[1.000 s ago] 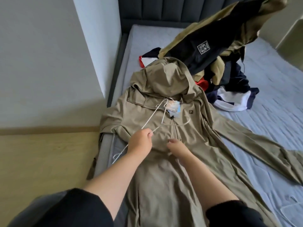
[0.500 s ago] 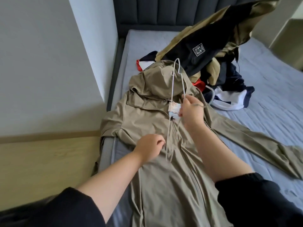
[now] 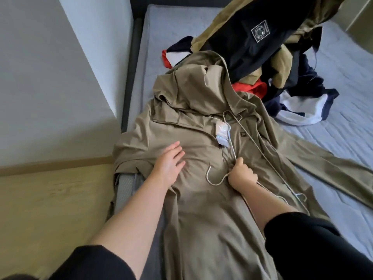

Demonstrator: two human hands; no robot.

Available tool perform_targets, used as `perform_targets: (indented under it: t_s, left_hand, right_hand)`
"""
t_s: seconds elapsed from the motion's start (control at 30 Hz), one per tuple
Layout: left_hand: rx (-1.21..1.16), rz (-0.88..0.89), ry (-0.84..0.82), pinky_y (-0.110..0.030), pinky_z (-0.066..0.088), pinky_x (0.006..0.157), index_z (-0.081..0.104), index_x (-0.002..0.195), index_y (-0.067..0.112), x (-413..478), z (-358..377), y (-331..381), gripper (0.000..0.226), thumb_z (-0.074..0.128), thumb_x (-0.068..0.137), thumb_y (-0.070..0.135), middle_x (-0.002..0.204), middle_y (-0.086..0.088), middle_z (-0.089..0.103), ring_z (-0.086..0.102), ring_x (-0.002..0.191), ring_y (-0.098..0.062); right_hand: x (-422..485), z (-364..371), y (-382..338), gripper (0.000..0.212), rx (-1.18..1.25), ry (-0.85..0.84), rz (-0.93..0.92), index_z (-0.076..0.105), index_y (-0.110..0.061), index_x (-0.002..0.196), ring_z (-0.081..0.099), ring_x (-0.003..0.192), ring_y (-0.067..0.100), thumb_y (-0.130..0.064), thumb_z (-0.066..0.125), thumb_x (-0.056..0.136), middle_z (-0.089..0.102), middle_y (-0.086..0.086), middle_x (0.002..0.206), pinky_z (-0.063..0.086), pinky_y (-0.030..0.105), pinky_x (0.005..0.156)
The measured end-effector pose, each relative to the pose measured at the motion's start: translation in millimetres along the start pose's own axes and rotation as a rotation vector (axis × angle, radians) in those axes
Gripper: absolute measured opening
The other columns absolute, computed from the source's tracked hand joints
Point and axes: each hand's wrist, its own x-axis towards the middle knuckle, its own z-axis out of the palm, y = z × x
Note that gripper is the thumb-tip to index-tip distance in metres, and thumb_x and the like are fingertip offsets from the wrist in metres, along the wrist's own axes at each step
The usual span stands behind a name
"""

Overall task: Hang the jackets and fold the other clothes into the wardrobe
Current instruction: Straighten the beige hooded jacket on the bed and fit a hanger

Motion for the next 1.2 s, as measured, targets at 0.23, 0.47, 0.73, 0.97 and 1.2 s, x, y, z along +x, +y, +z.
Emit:
perform_targets:
  t_s: [0.23,0.47,0.73,0.97,1.2]
  left_hand:
    - [-0.104,0.05,-0.116,-0.04,0.029,0.106,0.036,0.144,0.026,51,2,16,0.044,0.025,0.104,0.013,0.156,-0.004,0.026,0.028,0.142,-0.021]
    - [-0.15,0.048,-0.19,-0.044,0.02,0.114,0.033,0.147,0.018,76,-3,41,0.045,0.034,0.102,0.021,0.16,-0.003,0.011,0.015,0.146,-0.021]
    - [-0.435,0.083,-0.026,-0.037,0.038,0.108,0.062,0.102,0.012,56,-4,46,0.015,0.051,0.097,0.021,0.105,-0.004,0.068,0.059,0.11,-0.017]
    - [-0.424,0.064,-0.012,-0.04,0.052,0.088,0.065,0.098,0.006,-3,12,60,0.013,0.052,0.096,0.01,0.088,-0.009,0.073,0.067,0.093,-0.022]
    - [-0.401,-0.003,0.068,-0.036,0.055,0.068,0.055,0.128,0.008,-52,4,38,0.033,0.04,0.102,0.023,0.093,-0.009,0.074,0.063,0.097,-0.024]
  right_hand:
    - [32,-3,5,0.028,0.061,-0.164,-0.02,0.026,-0.012,0.101,0.054,0.113,0.034,-0.027,0.05,0.095,0.056,0.017,0.118,0.039,0.048,0.1]
    - [25,-9,3,0.029,0.059,-0.18,-0.035,0.028,-0.01,0.109,0.052,0.117,0.036,-0.027,0.049,0.096,0.054,0.018,0.124,0.039,0.048,0.101]
    - [10,-16,0,0.026,0.069,-0.132,-0.012,0.03,-0.013,0.107,0.052,0.117,0.033,-0.03,0.046,0.097,0.055,0.013,0.125,0.039,0.044,0.098]
    - [-50,-18,4,0.023,0.349,0.318,-0.105,0.049,-0.015,0.109,0.057,0.1,0.033,-0.006,0.05,0.087,0.063,0.009,0.106,0.04,0.036,0.078]
    - [-95,-63,-15,0.017,0.57,0.643,-0.352,0.071,-0.008,0.096,0.057,0.077,0.031,-0.001,0.058,0.088,0.057,0.005,0.084,0.03,0.027,0.063]
